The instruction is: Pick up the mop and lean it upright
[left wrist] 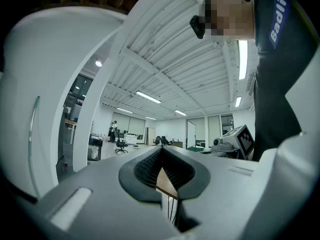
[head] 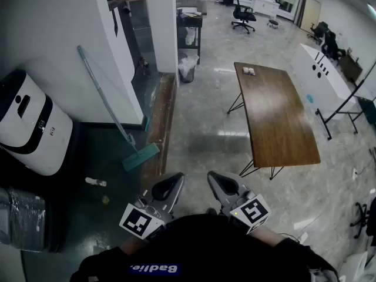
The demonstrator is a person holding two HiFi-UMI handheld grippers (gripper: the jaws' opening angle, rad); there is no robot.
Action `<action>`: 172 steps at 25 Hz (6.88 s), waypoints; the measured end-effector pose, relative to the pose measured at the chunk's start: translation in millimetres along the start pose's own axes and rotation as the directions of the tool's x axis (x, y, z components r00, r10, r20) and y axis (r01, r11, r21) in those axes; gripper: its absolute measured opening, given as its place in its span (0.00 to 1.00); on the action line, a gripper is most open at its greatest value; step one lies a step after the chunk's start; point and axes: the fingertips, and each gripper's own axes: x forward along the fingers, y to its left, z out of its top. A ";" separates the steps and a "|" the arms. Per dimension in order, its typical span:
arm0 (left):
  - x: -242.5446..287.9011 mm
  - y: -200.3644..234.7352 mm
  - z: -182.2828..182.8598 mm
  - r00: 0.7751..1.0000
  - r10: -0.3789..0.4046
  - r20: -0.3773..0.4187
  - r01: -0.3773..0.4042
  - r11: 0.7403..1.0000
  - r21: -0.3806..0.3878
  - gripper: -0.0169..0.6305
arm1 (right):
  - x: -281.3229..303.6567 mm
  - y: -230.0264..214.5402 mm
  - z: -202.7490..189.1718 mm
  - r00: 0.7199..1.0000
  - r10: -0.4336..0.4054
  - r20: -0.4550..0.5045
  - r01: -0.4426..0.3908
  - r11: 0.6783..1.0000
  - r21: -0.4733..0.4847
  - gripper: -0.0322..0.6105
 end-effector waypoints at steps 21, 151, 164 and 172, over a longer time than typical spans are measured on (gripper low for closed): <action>42.1 -1.9 -17.9 0.997 0.063 -0.052 -0.065 0.998 -0.018 0.05 | 0.0 -47.4 -5.9 0.999 0.050 0.011 -0.051 0.997 0.059 0.06; 41.4 626.8 -87.1 0.823 0.484 -0.297 -0.462 0.875 0.146 0.23 | 238.1 -197.0 1.3 0.935 -0.337 -0.114 0.343 0.939 0.038 0.06; 135.6 497.0 -21.0 0.944 0.243 -0.224 -0.200 0.959 0.199 0.23 | 230.1 -228.2 13.3 0.949 -0.308 -0.063 0.312 0.947 0.078 0.06; 193.6 407.4 18.5 0.984 0.041 -0.172 -0.017 0.990 0.140 0.23 | 208.6 -249.8 17.5 0.944 -0.327 -0.039 0.330 0.939 0.099 0.06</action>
